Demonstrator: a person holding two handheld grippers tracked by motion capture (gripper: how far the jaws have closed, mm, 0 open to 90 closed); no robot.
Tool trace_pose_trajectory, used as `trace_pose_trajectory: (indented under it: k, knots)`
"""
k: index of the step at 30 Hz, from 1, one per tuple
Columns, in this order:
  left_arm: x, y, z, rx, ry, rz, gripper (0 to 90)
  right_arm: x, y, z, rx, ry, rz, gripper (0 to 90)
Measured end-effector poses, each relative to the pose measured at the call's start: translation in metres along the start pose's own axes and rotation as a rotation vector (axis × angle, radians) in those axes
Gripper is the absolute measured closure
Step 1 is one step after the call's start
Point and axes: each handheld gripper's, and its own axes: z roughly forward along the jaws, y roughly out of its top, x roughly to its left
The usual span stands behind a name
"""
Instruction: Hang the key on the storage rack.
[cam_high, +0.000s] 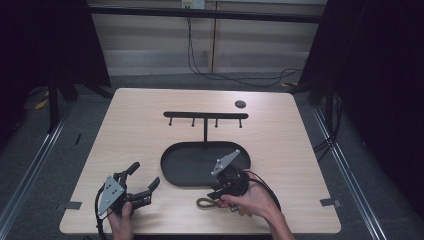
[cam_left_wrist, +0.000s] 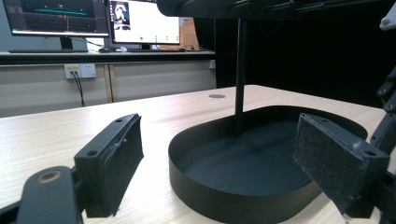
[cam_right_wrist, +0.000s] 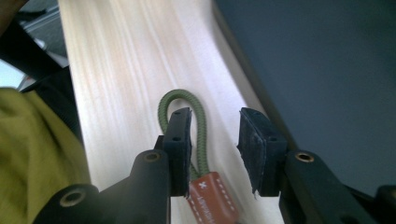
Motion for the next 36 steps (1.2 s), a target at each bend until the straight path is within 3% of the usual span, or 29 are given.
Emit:
trace_pose_trajectory:
  k: [1,3,8,11,12,15,18,25,31,36]
  knots:
    - [0.000,0.000,0.000,0.001,0.000,0.000,15.5,0.002,0.002,0.004,0.034,0.024,-0.009,68.6]
    - [0.000,0.000,0.000,0.001,0.000,0.000,15.5,0.002,0.002,0.005,0.041,0.027,-0.014,67.6]
    - [0.000,0.000,0.000,0.001,-0.001,0.003,15.5,0.002,0.007,0.015,0.087,0.005,-0.022,60.0]
    - [0.000,0.000,0.000,0.001,-0.001,0.000,15.5,0.003,0.008,0.018,0.102,-0.002,-0.028,61.0]
    - [0.000,0.000,0.000,0.001,-0.002,0.003,15.5,0.002,0.010,0.021,0.100,-0.016,-0.030,65.8]
    - [0.000,0.000,0.000,0.000,-0.002,0.003,15.5,0.001,0.011,0.022,0.109,0.000,-0.024,68.4]
    - [0.000,0.000,0.000,0.001,-0.002,0.003,15.5,-0.001,0.014,0.028,0.156,0.023,-0.031,73.7]
    - [0.000,0.000,0.000,0.000,-0.003,0.002,15.5,0.001,0.015,0.031,0.190,0.022,-0.034,75.3]
    - [0.000,0.000,0.000,0.001,-0.003,0.003,15.5,0.004,0.017,0.034,0.247,-0.001,-0.082,76.4]
    - [0.000,0.000,0.000,0.000,-0.003,0.003,15.5,0.007,0.020,0.035,0.291,-0.028,-0.129,84.3]
